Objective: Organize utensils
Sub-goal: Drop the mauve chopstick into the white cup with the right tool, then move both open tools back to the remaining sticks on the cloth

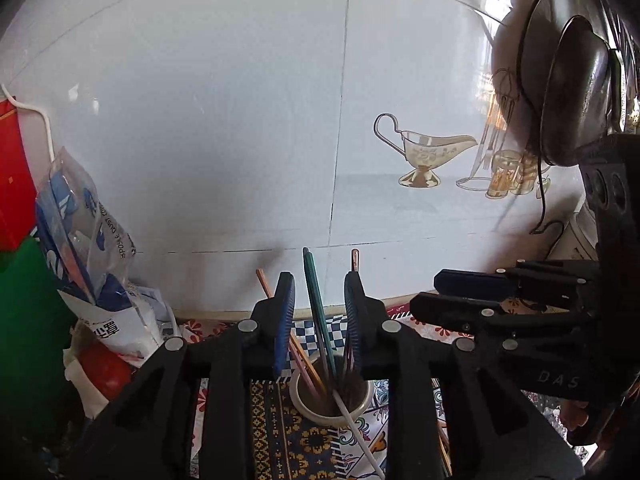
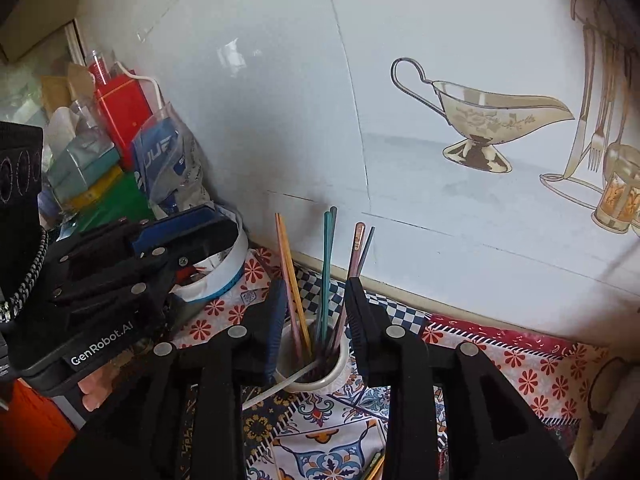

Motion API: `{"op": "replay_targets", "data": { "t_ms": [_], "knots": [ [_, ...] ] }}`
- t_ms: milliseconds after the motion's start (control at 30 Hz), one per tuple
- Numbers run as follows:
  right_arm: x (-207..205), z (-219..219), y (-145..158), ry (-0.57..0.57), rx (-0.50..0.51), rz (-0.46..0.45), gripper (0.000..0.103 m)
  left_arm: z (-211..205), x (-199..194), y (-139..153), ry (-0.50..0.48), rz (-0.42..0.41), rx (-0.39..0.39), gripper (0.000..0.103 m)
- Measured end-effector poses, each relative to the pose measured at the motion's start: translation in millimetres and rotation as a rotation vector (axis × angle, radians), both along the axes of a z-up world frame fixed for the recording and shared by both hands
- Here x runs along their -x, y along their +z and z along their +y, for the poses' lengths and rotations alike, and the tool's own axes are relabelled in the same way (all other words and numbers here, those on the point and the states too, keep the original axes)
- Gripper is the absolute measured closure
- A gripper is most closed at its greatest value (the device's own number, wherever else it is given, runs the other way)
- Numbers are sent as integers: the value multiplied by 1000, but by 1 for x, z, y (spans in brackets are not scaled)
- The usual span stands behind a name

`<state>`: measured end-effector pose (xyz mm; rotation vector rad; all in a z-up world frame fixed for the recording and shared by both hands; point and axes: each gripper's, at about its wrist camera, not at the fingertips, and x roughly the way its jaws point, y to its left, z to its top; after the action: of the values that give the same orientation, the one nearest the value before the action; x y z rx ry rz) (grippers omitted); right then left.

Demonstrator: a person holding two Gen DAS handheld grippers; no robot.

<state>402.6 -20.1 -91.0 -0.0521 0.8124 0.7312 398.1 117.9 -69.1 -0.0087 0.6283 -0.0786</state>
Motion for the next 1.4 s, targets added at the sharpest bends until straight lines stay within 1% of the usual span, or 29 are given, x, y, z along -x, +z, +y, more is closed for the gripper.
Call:
{"op": "replay_targets", "data": {
  "t_ms": [133, 200, 267, 433, 567, 700, 833, 1100, 1200, 1233, 1300, 1367, 1400],
  "knots": [
    [18, -12, 7, -13, 10, -29, 66, -9, 30, 3, -1, -14, -21, 58],
    [25, -12, 6, -22, 28, -40, 64, -11, 42, 4, -4, -16, -27, 53],
    [34, -23, 4, -29, 42, -44, 63, -17, 56, 5, -9, -12, -32, 46],
    [52, -40, -6, -58, 85, -30, 60, -29, 86, 0, -18, 10, -37, 40],
    [67, -56, -19, -87, 122, -11, 57, -40, 104, -16, -28, 49, -27, 37],
    [80, -68, -38, -112, 190, 0, 56, -50, 112, -42, -25, 117, -19, 37],
    [92, -82, -63, -133, 252, 42, 55, -61, 115, -75, -30, 208, -9, 37],
    [116, -109, -115, -175, 355, 153, 55, -88, 127, -143, -75, 383, 15, 37],
    [125, -118, -135, -183, 382, 201, 55, -98, 127, -168, -89, 440, 3, 37],
    [127, -120, -142, -186, 392, 218, 55, -101, 126, -176, -98, 460, 3, 39],
    [132, -125, -156, -192, 404, 254, 55, -106, 122, -192, -109, 503, 16, 47],
    [137, -131, -169, -197, 405, 295, 55, -110, 117, -207, -118, 554, 51, 59],
    [140, -133, -175, -200, 404, 312, 55, -111, 114, -215, -119, 579, 67, 63]
  ]
}}
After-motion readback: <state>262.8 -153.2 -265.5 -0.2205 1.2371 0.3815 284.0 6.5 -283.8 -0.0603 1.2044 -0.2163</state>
